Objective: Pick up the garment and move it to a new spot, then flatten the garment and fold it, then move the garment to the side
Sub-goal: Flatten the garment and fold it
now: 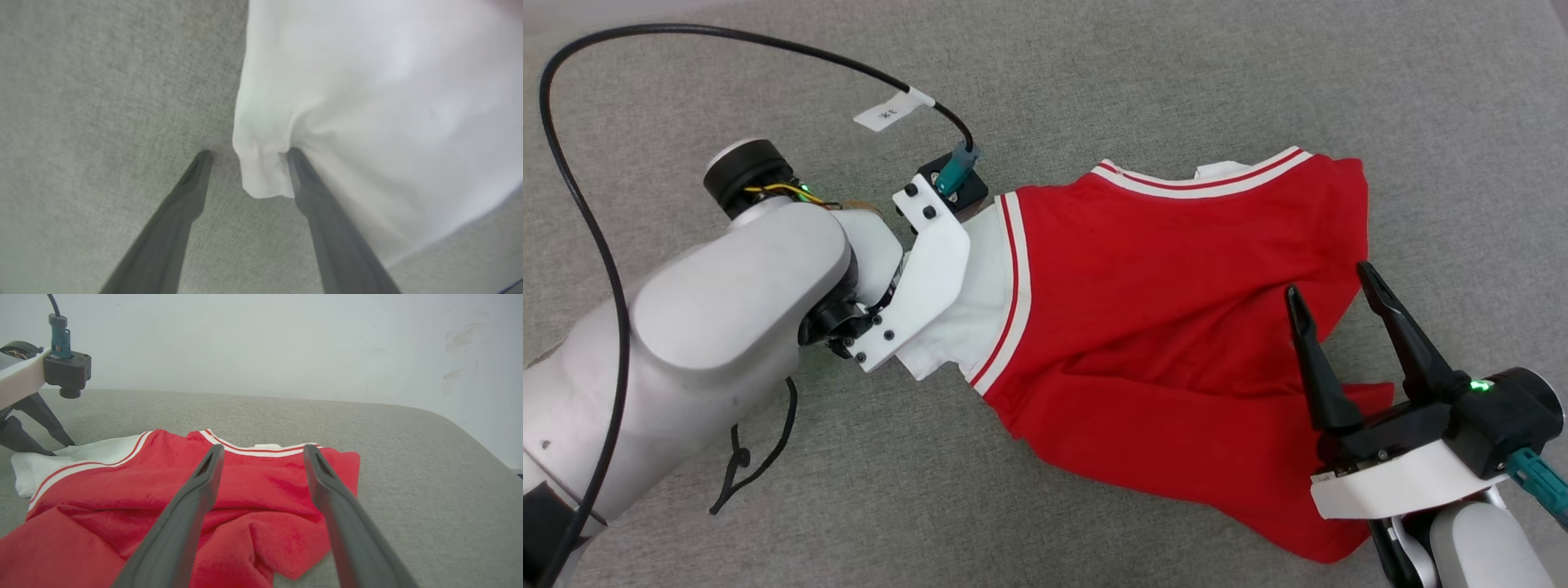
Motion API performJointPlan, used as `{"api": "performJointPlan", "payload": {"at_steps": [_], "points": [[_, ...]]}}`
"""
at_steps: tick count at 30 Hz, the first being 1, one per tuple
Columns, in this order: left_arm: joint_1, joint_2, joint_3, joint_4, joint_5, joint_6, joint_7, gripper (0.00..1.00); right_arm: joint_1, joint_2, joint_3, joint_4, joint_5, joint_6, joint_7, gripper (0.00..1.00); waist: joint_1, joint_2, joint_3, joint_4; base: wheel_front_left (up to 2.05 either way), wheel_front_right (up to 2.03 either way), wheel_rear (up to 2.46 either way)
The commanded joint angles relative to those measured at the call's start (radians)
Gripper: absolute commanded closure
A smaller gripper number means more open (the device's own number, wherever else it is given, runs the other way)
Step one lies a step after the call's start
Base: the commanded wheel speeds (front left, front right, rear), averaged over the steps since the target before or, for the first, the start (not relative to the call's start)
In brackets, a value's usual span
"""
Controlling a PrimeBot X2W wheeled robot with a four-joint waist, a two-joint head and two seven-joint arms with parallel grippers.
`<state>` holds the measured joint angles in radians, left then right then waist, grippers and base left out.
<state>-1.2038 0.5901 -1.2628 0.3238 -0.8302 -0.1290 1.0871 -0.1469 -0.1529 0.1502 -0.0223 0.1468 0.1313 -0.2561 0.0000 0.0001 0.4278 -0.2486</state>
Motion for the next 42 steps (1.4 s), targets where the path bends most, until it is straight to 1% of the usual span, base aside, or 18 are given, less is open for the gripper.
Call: {"api": "performJointPlan", "payload": {"at_steps": [1, 3, 9, 11, 15, 20, 25, 29, 33, 35, 36, 37, 42], "points": [[0.073, 0.004, -0.033, 0.011, 0.001, -0.001, 0.008, 1.0, -0.013, 0.004, -0.001, 0.007, -0.007, -0.001, -0.006, 0.0, 0.0, -0.0001, -0.002, 0.002, 0.0, 0.0, 0.0], [0.062, 0.01, -0.031, -0.002, -0.001, -0.001, -0.004, 1.0, -0.01, 0.003, -0.006, 0.014, -0.008, -0.001, -0.007, 0.0, 0.0, -0.0001, -0.012, 0.011, 0.0, 0.0, 0.0], [0.005, 0.032, -0.018, -0.051, -0.031, 0.0, -0.102, 1.0, 0.031, -0.005, -0.031, 0.032, -0.015, -0.001, -0.008, 0.0, 0.0, -0.0001, -0.08, 0.067, 0.0, 0.0, 0.0], [0.004, 0.054, -0.018, -0.06, -0.049, 0.0, -0.133, 1.0, 0.044, -0.006, -0.04, 0.033, -0.014, -0.001, -0.009, 0.0, 0.0, -0.0001, -0.106, 0.089, 0.0, 0.0, 0.0], [0.031, 0.129, -0.019, -0.066, -0.086, 0.0, -0.177, 1.0, 0.074, -0.01, -0.049, 0.032, -0.016, -0.001, -0.009, 0.0, 0.0, -0.0001, -0.151, 0.129, 0.0, 0.0, 0.0], [0.088, 0.222, -0.018, -0.043, -0.117, 0.001, -0.201, 1.0, 0.097, -0.016, -0.053, 0.019, -0.015, -0.001, 0.003, 0.0, 0.0, -0.0001, -0.178, 0.167, 0.0, 0.0, 0.0], [0.169, 0.284, -0.015, -0.005, -0.158, 0.033, -0.224, 1.0, 0.107, -0.023, -0.052, 0.008, -0.013, -0.001, 0.017, 0.0, 0.0, -0.0001, -0.18, 0.183, 0.0, 0.0, 0.0], [0.227, 0.304, -0.015, 0.031, -0.175, 0.054, -0.237, 1.0, 0.104, -0.028, -0.044, 0.006, -0.01, -0.001, 0.026, 0.0, 0.0, -0.0001, -0.173, 0.182, 0.0, 0.0, 0.0], [0.269, 0.29, -0.012, 0.058, -0.185, 0.075, -0.271, 1.0, 0.103, -0.031, -0.038, 0.01, -0.007, -0.001, 0.028, 0.0, 0.0, -0.0001, -0.175, 0.173, 0.0, 0.0, 0.0], [0.279, 0.281, -0.007, 0.066, -0.19, 0.078, -0.293, 1.0, 0.108, -0.031, -0.04, 0.013, -0.008, -0.001, 0.031, 0.0, 0.0, -0.0001, -0.184, 0.171, 0.0, 0.0, 0.0], [0.278, 0.278, -0.003, 0.067, -0.186, 0.08, -0.311, 0.52, 0.112, -0.032, -0.043, 0.014, -0.007, -0.001, 0.033, 0.0, 0.0, -0.0001, -0.191, 0.17, 0.0, 0.0, 0.0], [0.275, 0.275, 0.002, 0.07, -0.181, 0.083, -0.329, 0.0, 0.113, -0.031, -0.047, 0.015, -0.007, -0.001, 0.034, 0.0, 0.0, -0.0001, -0.199, 0.169, 0.0, 0.0, 0.0], [0.259, 0.266, 0.03, 0.069, -0.178, 0.08, -0.407, 0.0, 0.137, -0.022, -0.07, 0.011, -0.009, -0.001, 0.04, 0.0, 0.0, -0.0001, -0.241, 0.182, 0.0, 0.0, 0.0]]}}
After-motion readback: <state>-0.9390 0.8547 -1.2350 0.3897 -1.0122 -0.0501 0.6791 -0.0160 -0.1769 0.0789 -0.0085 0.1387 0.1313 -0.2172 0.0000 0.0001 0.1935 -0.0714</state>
